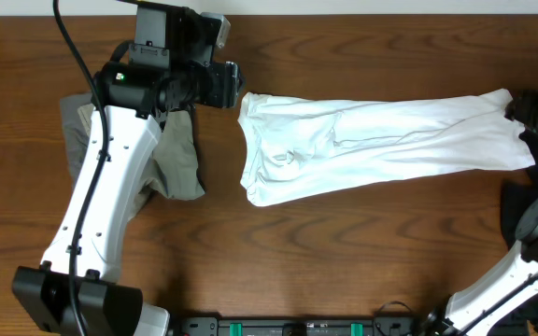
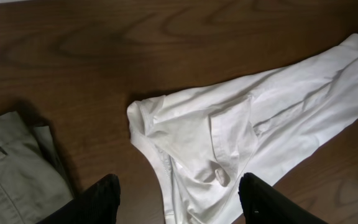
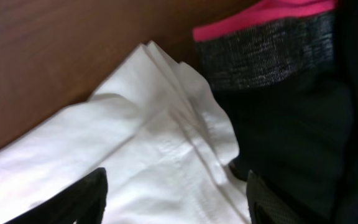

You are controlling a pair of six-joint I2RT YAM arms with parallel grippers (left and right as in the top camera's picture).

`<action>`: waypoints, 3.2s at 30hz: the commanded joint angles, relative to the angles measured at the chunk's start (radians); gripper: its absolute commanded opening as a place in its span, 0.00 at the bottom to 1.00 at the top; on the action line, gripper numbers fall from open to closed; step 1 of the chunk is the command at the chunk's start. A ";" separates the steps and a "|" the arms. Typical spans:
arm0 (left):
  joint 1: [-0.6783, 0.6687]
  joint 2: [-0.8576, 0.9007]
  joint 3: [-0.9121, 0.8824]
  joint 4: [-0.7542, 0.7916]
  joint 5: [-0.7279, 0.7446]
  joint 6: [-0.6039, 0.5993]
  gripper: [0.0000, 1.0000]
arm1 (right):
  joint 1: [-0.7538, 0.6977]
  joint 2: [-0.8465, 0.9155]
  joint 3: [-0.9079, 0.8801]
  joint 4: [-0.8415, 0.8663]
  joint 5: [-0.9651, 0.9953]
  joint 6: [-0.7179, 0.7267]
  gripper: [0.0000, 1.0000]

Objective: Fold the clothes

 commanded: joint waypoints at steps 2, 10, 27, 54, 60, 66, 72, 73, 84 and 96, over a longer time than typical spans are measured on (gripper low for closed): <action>0.002 -0.011 0.024 -0.001 0.014 0.002 0.63 | -0.025 0.091 0.001 -0.002 -0.076 -0.046 0.66; 0.002 -0.011 0.024 -0.001 0.014 0.002 0.63 | -0.023 0.164 0.001 0.038 -0.199 -0.046 0.57; 0.003 -0.016 0.024 -0.007 0.039 0.003 0.63 | -0.027 -0.074 0.012 0.025 -0.261 -0.034 0.01; 0.019 -0.138 0.024 -0.114 -0.026 0.040 0.63 | 0.573 -0.227 -0.177 -0.155 -0.036 -0.038 0.02; 0.019 -0.138 0.024 -0.113 -0.026 0.040 0.63 | 0.671 -0.227 -0.282 -0.071 -0.040 -0.034 0.02; 0.019 -0.138 0.024 -0.114 -0.025 0.040 0.63 | 0.726 -0.227 -0.294 -0.045 -0.044 0.011 0.09; 0.019 -0.138 0.024 -0.114 -0.025 0.040 0.63 | 0.731 -0.232 -0.293 -0.057 -0.074 0.011 0.56; 0.019 -0.138 0.024 -0.114 -0.025 0.040 0.63 | 0.724 -0.232 -0.293 -0.056 -0.077 0.020 0.56; 0.019 -0.133 0.015 -0.115 -0.025 0.041 0.64 | 0.544 -0.233 -0.292 -0.077 -0.085 0.134 0.43; 0.019 -0.124 0.013 -0.115 -0.025 0.040 0.64 | 0.494 -0.224 -0.307 -0.075 -0.012 0.174 0.13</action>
